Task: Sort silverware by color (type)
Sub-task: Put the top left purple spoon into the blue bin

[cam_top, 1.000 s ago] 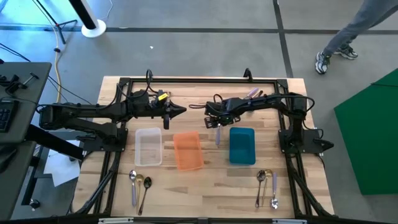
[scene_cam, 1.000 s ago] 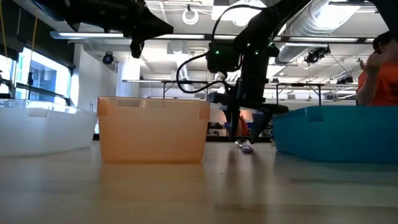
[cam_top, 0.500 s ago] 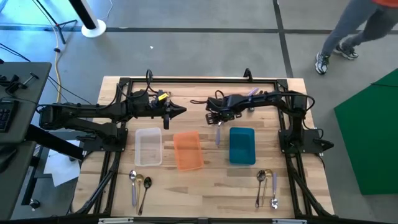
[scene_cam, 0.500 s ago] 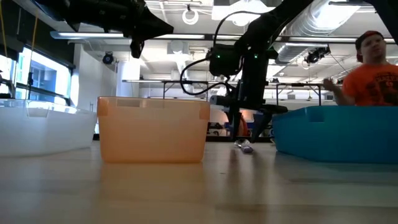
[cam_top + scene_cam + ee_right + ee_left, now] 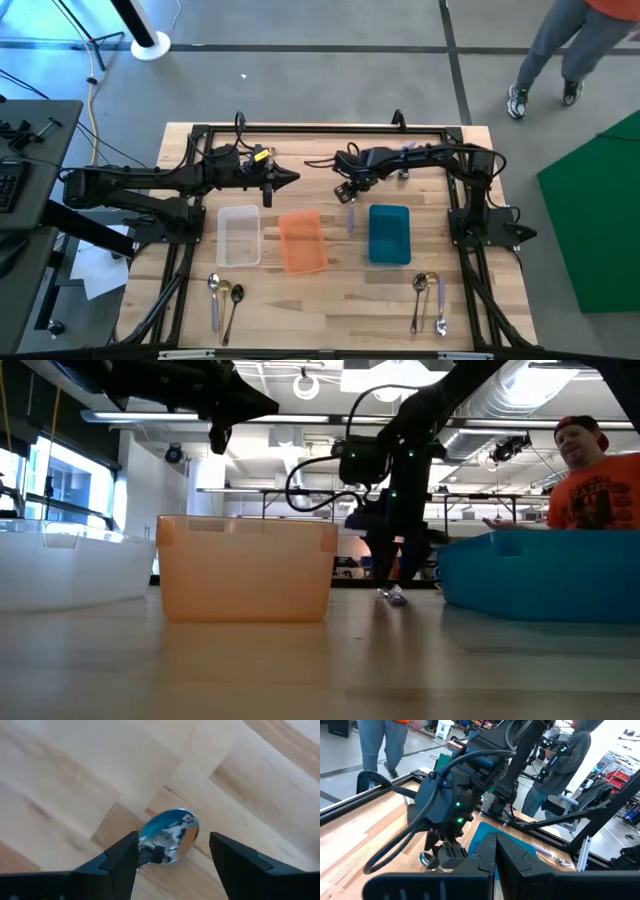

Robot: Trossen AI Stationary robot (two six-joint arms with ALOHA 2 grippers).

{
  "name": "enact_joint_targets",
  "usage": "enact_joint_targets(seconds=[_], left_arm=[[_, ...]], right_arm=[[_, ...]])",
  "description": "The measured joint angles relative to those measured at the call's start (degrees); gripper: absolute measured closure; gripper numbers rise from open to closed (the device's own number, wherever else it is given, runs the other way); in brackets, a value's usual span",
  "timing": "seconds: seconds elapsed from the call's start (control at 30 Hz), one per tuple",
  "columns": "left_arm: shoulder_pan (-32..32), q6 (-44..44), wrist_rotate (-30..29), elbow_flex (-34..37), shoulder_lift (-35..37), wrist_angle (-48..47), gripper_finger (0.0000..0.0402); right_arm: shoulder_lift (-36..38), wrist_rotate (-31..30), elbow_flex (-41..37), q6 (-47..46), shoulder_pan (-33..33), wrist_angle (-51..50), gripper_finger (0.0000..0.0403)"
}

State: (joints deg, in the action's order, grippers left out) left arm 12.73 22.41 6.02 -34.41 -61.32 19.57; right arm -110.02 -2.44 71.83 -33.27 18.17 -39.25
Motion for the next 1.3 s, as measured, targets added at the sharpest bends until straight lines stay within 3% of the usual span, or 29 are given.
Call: enact_joint_targets(seconds=[0.23, 0.57, 1.0, 1.3], left_arm=[[0.0, 1.5, 0.0, 0.0, 0.0, 0.0, 0.0401], [0.0, 1.6, 0.0, 0.0, 0.0, 0.0, 0.0402], [0.0, 1.9, -0.4, 0.0, 0.0, 0.0, 0.0401], [0.0, 3.0, -0.6, 0.0, 0.0, 0.0, 0.0402]], right_arm=[[0.0, 4.3, 0.0, 11.9, 2.3, 0.3, 0.0179], [0.0, 15.9, 0.0, 20.9, 5.3, 2.1, 0.0183], [0.0, 18.0, 0.0, 23.2, 7.5, 2.1, 0.0183], [-2.1, 19.2, 0.0, 24.5, 7.5, 0.2, 0.0210]])
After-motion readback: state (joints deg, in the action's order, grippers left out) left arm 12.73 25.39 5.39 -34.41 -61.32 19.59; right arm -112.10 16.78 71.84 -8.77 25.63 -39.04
